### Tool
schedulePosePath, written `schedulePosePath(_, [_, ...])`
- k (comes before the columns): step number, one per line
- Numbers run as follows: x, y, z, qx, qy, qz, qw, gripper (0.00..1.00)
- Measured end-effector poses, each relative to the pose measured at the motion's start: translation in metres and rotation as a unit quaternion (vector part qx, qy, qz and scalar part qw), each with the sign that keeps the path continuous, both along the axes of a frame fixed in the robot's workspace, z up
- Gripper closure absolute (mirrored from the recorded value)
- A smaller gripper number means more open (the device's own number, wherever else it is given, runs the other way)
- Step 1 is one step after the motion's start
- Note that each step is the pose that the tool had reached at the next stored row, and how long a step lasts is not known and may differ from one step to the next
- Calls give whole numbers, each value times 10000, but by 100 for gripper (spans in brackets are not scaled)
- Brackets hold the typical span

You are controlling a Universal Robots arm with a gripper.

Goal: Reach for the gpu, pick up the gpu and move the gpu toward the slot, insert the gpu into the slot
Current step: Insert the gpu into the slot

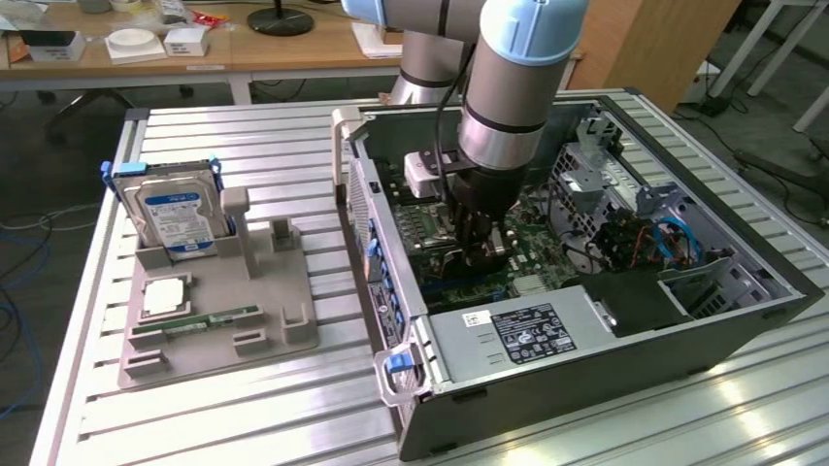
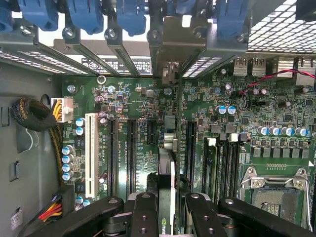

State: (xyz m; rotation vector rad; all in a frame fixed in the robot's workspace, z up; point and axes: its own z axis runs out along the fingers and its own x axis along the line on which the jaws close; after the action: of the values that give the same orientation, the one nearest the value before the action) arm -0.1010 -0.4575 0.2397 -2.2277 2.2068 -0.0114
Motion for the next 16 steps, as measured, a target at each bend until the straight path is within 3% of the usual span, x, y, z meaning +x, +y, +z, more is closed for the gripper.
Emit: schedulePosePath(16, [30, 0, 30, -1, 7, -2, 10000, 74])
